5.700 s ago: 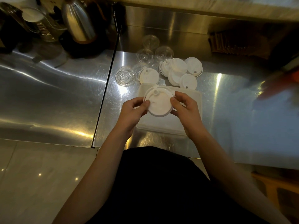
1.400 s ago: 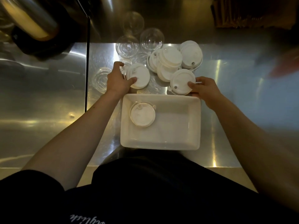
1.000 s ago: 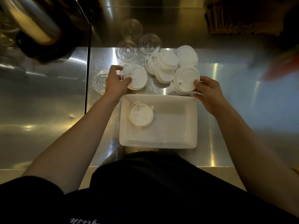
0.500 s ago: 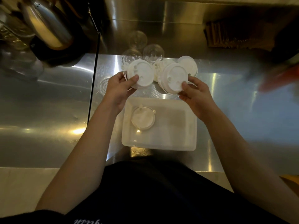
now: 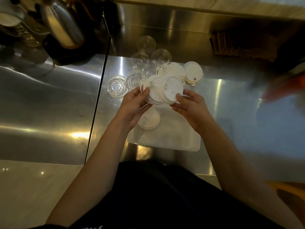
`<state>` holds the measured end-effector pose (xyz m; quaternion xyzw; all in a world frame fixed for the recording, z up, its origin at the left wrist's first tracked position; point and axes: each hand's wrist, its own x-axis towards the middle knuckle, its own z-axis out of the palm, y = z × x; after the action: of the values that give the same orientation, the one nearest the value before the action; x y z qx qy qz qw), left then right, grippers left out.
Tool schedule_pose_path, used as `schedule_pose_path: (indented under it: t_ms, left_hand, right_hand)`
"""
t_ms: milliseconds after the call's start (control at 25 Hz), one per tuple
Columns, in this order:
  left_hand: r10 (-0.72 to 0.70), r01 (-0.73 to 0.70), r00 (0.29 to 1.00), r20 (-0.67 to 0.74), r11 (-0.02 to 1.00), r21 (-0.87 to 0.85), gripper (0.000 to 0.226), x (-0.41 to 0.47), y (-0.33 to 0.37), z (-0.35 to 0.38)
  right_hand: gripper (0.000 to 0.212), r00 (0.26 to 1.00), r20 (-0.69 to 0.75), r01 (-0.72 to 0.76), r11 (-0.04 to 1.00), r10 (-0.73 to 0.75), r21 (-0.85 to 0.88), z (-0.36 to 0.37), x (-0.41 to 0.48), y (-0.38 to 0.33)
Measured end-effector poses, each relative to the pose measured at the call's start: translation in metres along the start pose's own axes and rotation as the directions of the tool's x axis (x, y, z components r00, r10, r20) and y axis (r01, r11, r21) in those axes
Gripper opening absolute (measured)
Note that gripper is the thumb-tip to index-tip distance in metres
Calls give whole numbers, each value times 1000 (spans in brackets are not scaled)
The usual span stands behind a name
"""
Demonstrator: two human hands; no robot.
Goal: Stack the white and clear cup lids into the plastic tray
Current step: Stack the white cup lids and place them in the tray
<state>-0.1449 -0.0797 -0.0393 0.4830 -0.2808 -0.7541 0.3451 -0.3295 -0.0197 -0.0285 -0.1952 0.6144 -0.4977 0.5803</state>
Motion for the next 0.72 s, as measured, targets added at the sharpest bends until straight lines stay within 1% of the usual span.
schedule_pose_path:
  t_ms: [120, 320, 520, 720]
  left_hand:
    - [22, -22, 999, 32, 1000, -1, 8, -8, -2, 2]
    - [66, -66, 996, 67, 998, -9, 11, -18, -1, 1]
    - [77, -81, 991, 110, 996, 36, 28, -26, -4, 5]
    - [105, -117, 983, 153, 991, 72, 19, -31, -3, 12]
  right_hand:
    - [33, 999, 12, 40, 997, -39, -70, 3, -6, 2]
    - [38, 993, 28, 118, 988, -115, -102, 7, -18, 2]
    - [36, 991, 53, 126, 982, -120, -141, 10, -24, 6]
    - [33, 990, 32, 140, 978, -136, -153, 8, -26, 3]
